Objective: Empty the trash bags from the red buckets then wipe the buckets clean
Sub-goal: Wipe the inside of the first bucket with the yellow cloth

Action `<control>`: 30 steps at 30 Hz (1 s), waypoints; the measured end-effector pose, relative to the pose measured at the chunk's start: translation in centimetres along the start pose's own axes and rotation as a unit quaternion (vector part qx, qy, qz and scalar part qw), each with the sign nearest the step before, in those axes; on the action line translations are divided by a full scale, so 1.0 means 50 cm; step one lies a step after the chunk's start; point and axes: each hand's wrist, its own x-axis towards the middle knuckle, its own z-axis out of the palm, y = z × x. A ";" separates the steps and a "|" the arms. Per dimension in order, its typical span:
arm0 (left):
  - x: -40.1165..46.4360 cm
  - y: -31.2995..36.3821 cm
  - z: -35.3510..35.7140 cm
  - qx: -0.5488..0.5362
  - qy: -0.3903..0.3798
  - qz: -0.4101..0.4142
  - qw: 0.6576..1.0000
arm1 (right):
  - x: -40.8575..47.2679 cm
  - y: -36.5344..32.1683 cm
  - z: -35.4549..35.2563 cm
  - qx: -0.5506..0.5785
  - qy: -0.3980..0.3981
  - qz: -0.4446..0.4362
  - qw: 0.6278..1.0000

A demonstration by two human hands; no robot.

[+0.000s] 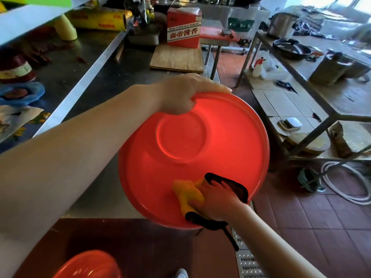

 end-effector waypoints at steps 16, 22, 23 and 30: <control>0.005 0.001 0.000 -0.029 -0.007 -0.004 1.000 | 0.060 0.029 -0.014 -0.044 -0.015 0.024 0.999; 0.009 -0.007 0.007 -0.020 -0.003 -0.019 1.000 | 0.172 0.032 -0.038 -0.039 -0.049 0.017 0.998; 0.008 -0.008 0.006 -0.019 -0.001 -0.021 1.000 | 0.188 0.030 -0.042 -0.042 -0.052 0.021 0.998; 0.013 -0.007 0.009 0.005 -0.002 0.011 1.000 | 0.287 0.011 -0.028 0.017 -0.028 0.056 0.998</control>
